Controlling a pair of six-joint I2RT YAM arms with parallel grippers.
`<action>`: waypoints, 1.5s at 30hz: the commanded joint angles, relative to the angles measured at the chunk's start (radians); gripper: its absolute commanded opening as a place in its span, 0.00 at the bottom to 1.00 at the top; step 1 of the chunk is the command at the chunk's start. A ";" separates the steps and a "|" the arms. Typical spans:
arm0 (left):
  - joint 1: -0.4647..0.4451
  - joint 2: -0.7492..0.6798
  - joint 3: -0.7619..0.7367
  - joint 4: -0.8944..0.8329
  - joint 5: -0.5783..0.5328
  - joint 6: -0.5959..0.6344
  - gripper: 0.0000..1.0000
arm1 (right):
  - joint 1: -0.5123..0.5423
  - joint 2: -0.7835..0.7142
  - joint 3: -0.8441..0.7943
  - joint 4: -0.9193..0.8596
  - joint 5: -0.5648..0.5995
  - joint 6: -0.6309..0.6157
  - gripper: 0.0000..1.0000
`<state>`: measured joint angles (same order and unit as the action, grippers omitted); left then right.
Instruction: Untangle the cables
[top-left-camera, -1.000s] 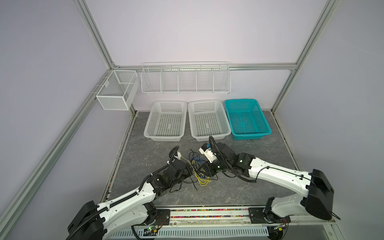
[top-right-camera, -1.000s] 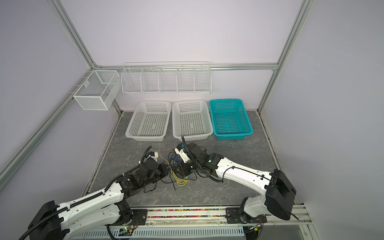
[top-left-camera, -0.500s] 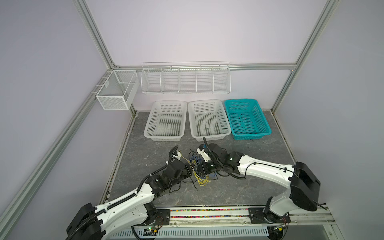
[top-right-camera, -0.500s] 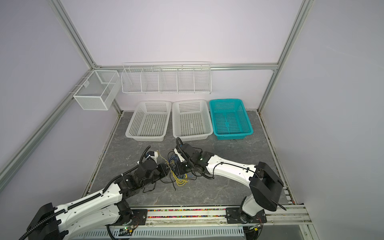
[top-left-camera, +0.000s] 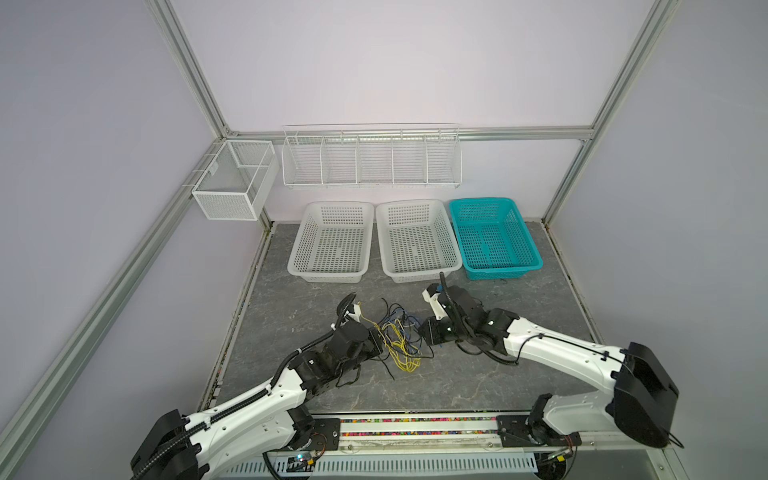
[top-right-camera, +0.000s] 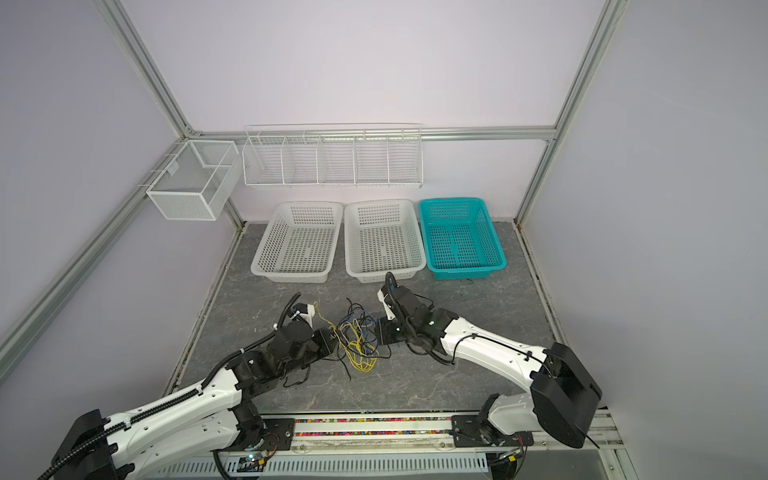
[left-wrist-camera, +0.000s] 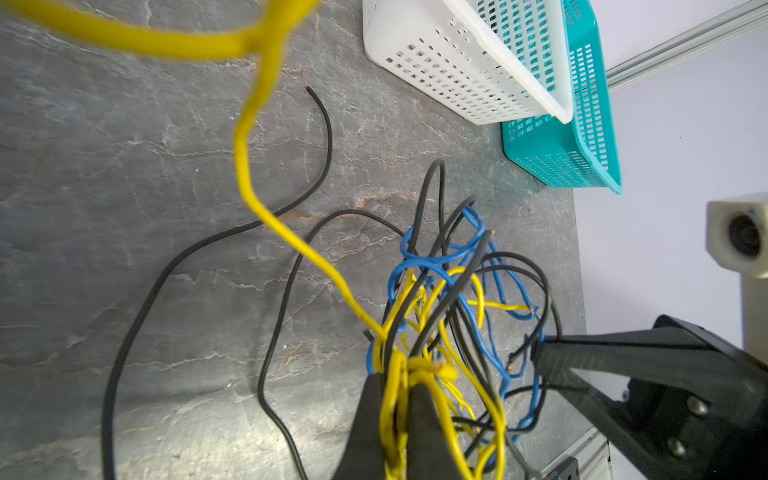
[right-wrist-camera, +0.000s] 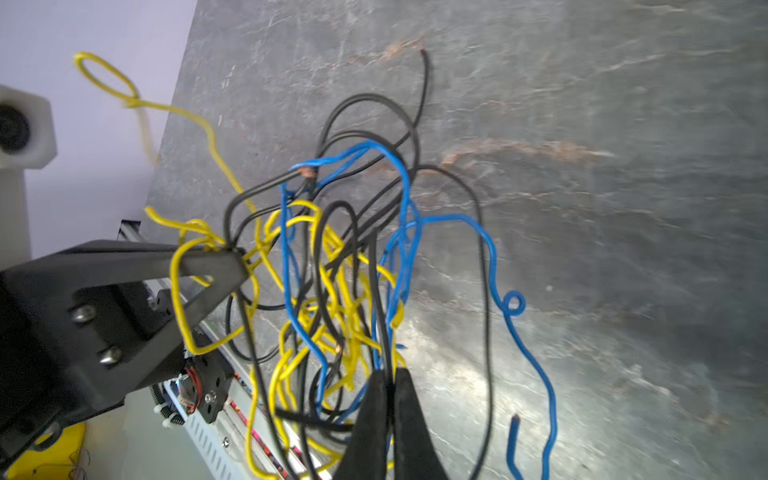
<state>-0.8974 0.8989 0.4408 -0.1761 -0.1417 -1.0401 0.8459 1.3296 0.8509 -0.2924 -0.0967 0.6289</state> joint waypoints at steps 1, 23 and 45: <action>0.009 0.023 0.019 -0.071 -0.075 0.005 0.00 | -0.053 -0.072 -0.029 -0.089 0.037 -0.009 0.07; 0.011 0.169 0.058 -0.129 -0.086 0.064 0.00 | -0.338 -0.504 0.144 -0.493 0.008 -0.202 0.06; 0.010 0.300 0.126 -0.152 -0.085 0.101 0.00 | -0.345 -0.532 0.465 -0.738 0.075 -0.299 0.06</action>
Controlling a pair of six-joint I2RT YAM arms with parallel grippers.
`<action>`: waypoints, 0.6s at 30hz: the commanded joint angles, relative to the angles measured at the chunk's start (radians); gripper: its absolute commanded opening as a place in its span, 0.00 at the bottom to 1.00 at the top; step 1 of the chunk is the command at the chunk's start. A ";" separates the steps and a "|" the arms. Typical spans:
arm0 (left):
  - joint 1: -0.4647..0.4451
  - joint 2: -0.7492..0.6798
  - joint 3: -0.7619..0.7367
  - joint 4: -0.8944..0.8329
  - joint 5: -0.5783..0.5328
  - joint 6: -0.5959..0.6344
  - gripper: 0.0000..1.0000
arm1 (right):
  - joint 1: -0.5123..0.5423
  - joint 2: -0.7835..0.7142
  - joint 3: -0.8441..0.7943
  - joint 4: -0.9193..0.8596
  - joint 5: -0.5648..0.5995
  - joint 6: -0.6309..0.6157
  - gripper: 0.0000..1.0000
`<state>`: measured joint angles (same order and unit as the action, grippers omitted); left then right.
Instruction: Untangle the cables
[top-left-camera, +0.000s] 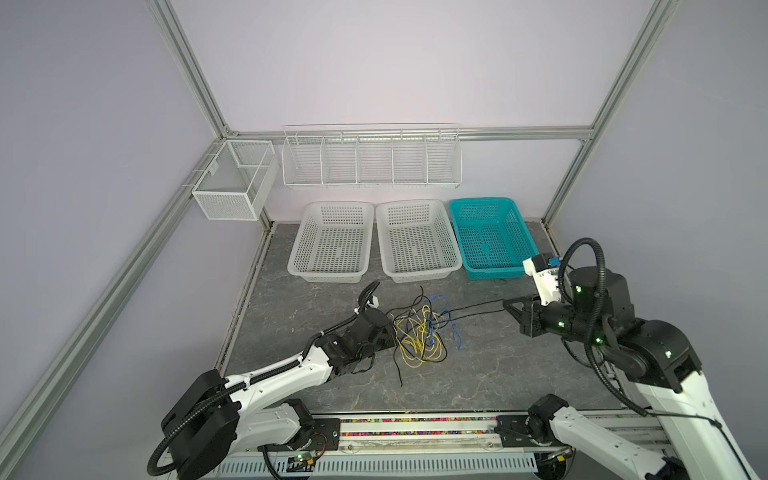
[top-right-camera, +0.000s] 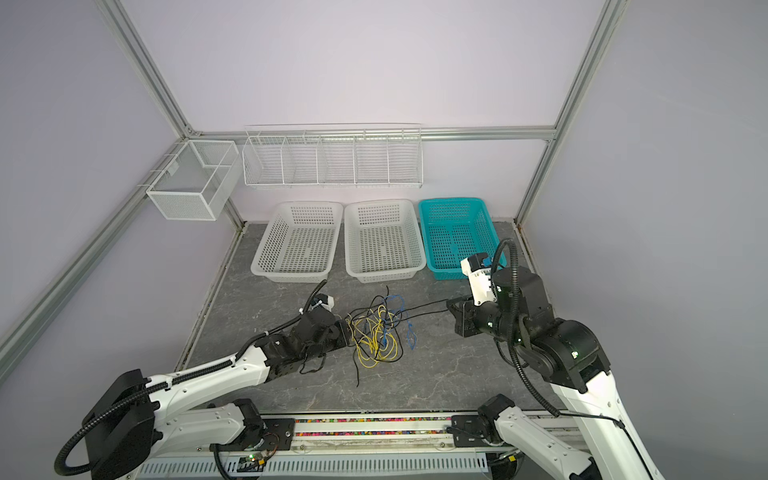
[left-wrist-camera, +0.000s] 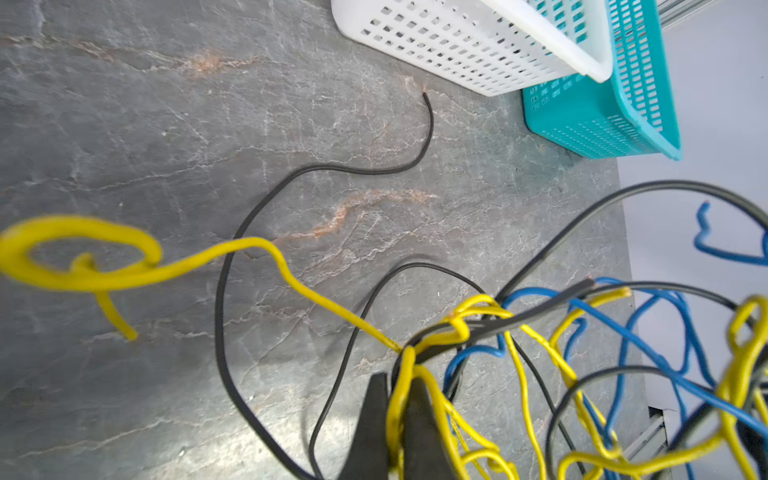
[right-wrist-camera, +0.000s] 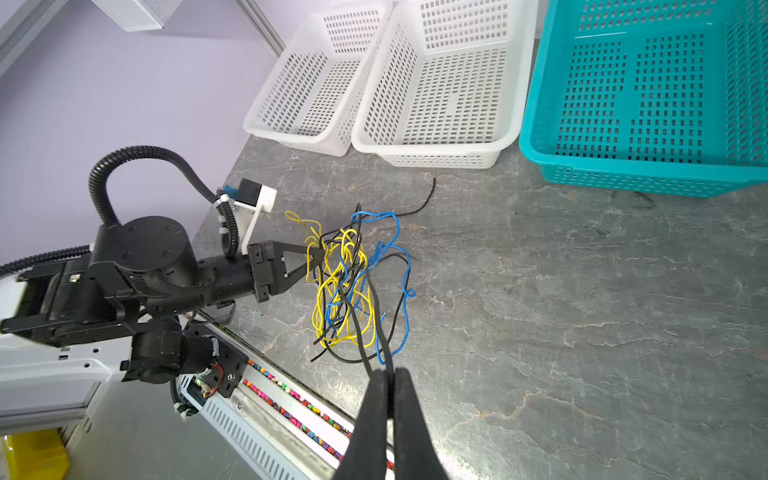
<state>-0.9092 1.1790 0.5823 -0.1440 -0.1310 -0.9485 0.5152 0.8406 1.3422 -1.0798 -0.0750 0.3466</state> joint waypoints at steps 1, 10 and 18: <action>0.021 0.013 -0.013 -0.171 -0.084 0.017 0.00 | -0.014 -0.049 -0.062 0.062 0.023 -0.015 0.07; 0.021 -0.087 -0.008 -0.020 0.016 0.092 0.00 | -0.009 -0.055 -0.346 0.193 -0.203 0.033 0.37; 0.022 -0.132 -0.012 0.068 0.088 0.140 0.00 | 0.071 -0.020 -0.433 0.421 -0.308 0.146 0.51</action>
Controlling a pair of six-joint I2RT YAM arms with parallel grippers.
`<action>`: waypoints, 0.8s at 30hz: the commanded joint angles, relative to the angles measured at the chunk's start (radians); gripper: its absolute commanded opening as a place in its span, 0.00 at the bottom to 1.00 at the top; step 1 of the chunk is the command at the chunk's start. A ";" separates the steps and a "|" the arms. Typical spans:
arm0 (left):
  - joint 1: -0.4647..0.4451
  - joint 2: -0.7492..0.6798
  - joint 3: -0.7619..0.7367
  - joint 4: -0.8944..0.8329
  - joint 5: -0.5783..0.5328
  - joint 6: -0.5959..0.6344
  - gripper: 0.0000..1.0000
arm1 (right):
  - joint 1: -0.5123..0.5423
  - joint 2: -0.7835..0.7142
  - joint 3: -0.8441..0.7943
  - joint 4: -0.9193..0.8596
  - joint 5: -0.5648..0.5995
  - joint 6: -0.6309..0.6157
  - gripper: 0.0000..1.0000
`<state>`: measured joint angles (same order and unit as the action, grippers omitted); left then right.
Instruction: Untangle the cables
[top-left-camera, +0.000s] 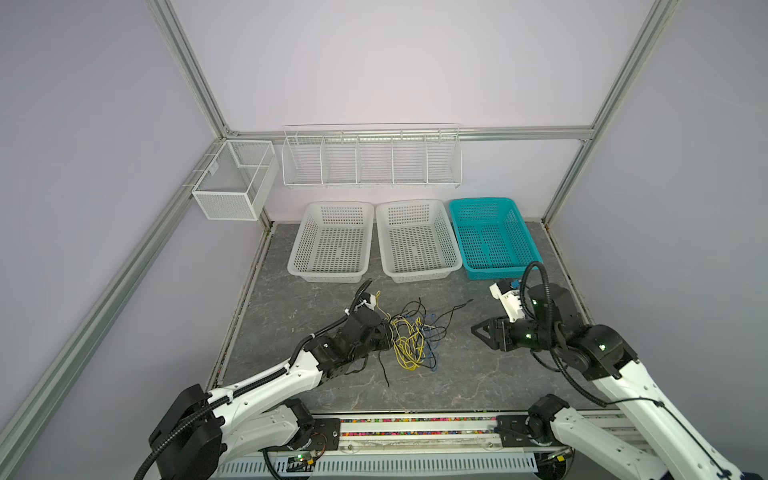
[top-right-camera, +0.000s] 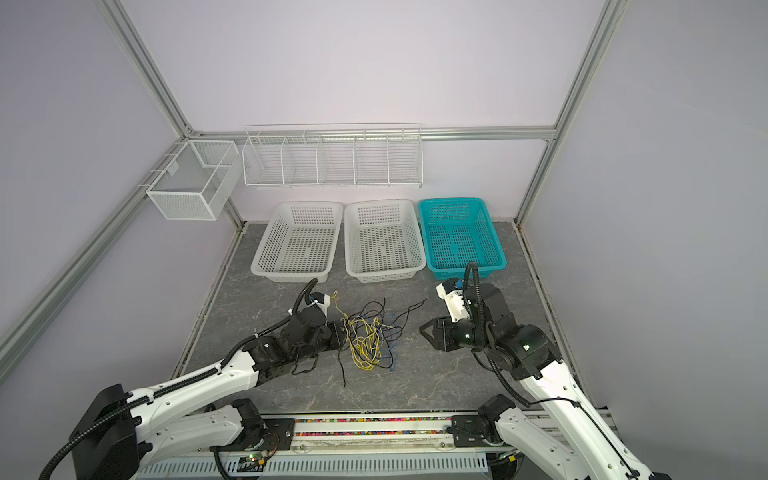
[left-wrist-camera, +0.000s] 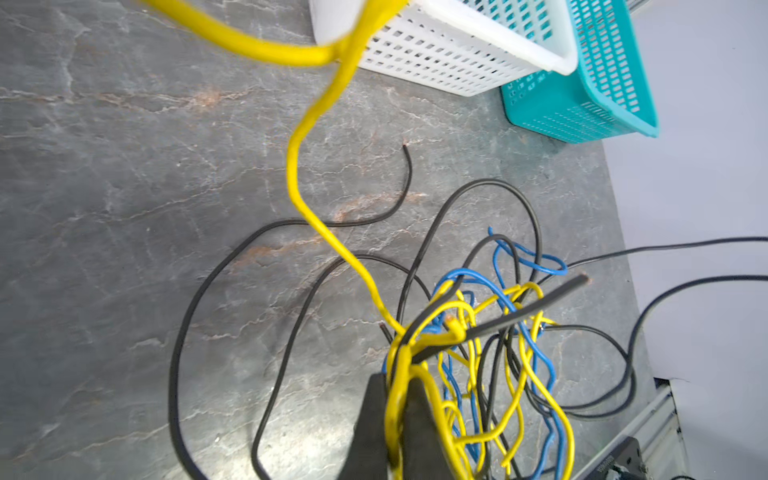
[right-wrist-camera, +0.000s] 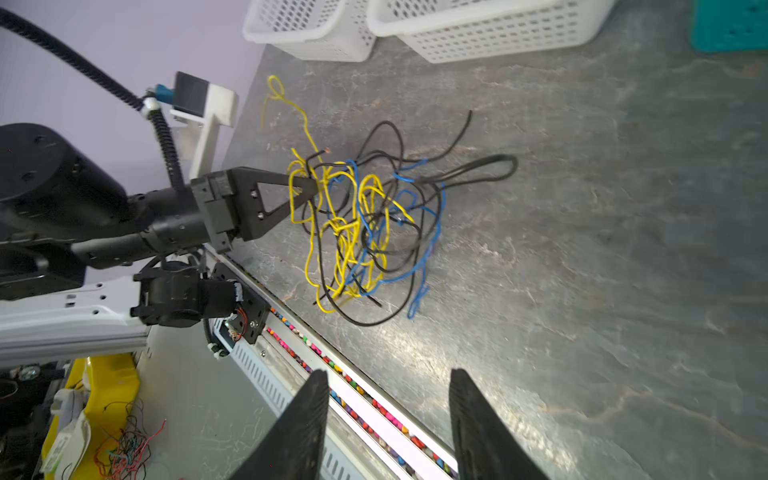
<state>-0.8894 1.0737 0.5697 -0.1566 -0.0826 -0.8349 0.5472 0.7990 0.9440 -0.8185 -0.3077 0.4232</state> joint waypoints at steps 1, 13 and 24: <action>0.002 -0.031 0.001 0.080 0.038 0.024 0.00 | 0.078 0.046 -0.041 0.191 -0.055 0.090 0.51; -0.001 -0.058 0.013 0.060 0.025 -0.038 0.00 | 0.399 0.351 -0.054 0.365 0.235 0.242 0.41; -0.003 -0.171 -0.044 0.068 0.014 -0.053 0.00 | 0.402 0.500 -0.057 0.413 0.323 0.296 0.23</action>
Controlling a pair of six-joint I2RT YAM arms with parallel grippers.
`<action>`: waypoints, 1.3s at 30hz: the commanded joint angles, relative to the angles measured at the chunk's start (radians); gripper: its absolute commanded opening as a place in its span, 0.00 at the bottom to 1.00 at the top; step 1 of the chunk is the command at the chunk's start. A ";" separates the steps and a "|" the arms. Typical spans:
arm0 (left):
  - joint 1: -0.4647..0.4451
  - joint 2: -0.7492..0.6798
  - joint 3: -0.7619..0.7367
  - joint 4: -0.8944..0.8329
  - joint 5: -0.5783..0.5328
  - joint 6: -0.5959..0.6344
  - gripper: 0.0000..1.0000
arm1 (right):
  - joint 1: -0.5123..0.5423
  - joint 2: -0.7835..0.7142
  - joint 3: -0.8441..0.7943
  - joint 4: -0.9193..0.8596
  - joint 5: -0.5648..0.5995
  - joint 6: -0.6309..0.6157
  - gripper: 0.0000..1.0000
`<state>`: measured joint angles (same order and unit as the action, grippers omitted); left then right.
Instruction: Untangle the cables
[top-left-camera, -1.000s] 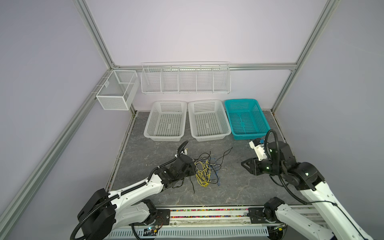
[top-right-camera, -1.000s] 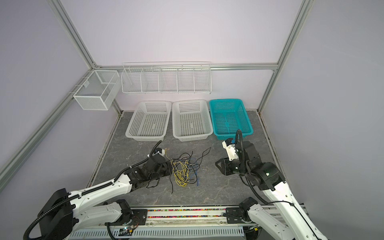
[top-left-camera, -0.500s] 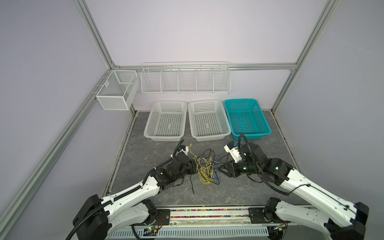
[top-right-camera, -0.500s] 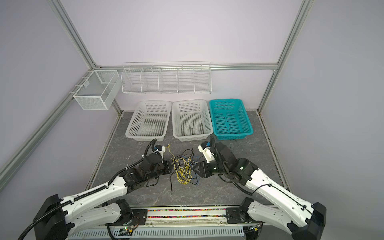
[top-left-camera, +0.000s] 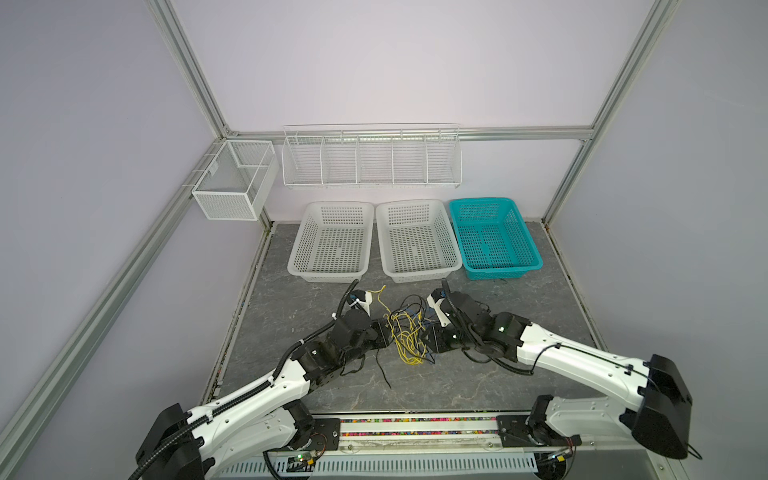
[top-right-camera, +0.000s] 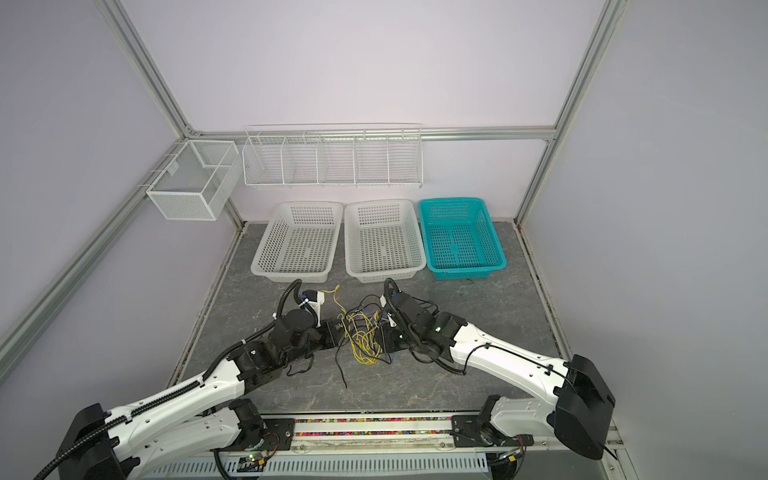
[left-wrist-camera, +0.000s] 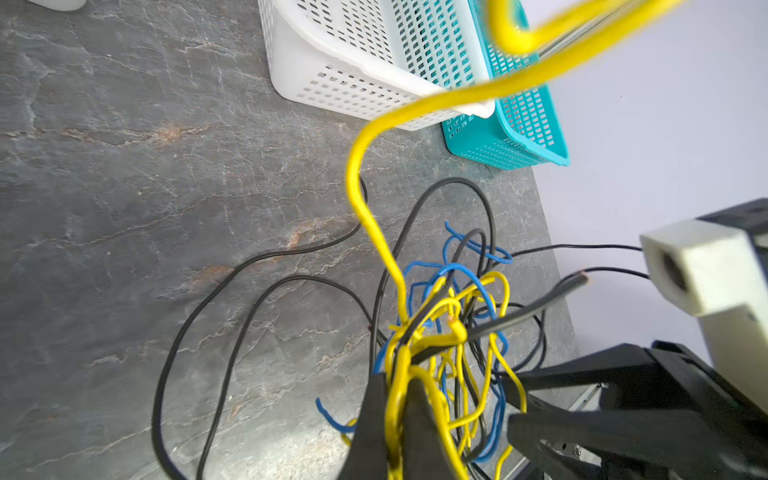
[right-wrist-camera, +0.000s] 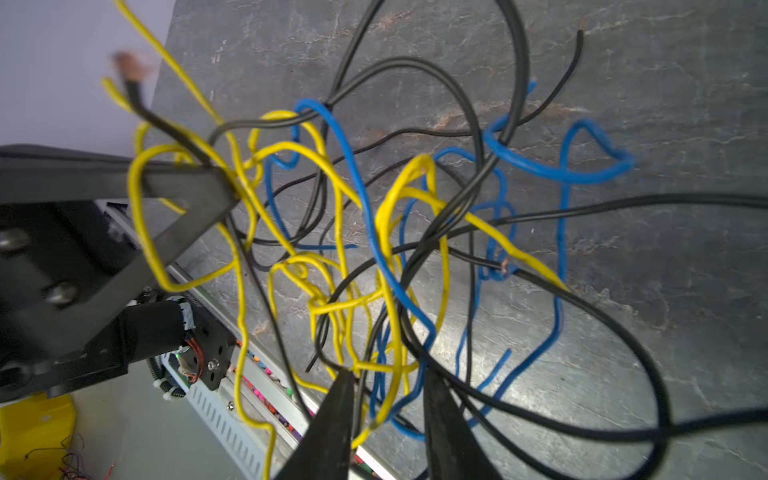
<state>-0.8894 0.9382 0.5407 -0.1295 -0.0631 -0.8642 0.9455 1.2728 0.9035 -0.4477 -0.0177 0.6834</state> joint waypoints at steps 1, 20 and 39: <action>-0.002 -0.039 -0.016 0.034 -0.011 -0.023 0.00 | 0.005 0.032 -0.018 0.047 0.030 0.036 0.20; 0.005 0.151 -0.026 -0.168 -0.116 -0.049 0.00 | -0.087 -0.413 -0.092 -0.087 0.019 -0.093 0.06; 0.109 0.237 -0.043 -0.198 -0.066 -0.039 0.00 | -0.298 -0.585 0.009 -0.313 -0.052 -0.200 0.06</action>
<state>-0.7830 1.1702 0.4931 -0.2817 -0.1066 -0.9054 0.6540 0.6586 0.9104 -0.7364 -0.0544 0.5095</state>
